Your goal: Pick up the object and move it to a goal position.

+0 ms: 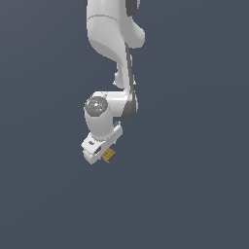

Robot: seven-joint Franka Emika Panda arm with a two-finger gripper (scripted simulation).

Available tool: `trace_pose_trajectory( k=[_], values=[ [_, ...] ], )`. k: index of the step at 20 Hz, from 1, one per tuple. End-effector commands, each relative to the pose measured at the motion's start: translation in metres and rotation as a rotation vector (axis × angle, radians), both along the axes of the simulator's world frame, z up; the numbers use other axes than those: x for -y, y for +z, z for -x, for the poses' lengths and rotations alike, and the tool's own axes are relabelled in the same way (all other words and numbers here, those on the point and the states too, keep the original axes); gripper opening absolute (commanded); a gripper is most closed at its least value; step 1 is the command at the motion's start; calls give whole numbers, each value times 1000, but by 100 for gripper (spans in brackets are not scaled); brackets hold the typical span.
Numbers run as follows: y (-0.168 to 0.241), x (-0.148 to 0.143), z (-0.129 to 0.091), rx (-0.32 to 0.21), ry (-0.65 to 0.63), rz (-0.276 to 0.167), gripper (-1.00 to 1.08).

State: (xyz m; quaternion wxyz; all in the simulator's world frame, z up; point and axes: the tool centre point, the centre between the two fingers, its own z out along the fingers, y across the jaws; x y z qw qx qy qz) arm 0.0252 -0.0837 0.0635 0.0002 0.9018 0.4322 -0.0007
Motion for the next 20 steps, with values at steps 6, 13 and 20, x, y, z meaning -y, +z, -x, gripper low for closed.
trace_pose_trajectory(
  k=[6,13,20],
  values=[
    [-3,2,0,1,17,-1,100],
    [-24,2,0,1,19,-1,100],
    [-51,2,0,1,22,-1,100]
  ],
)
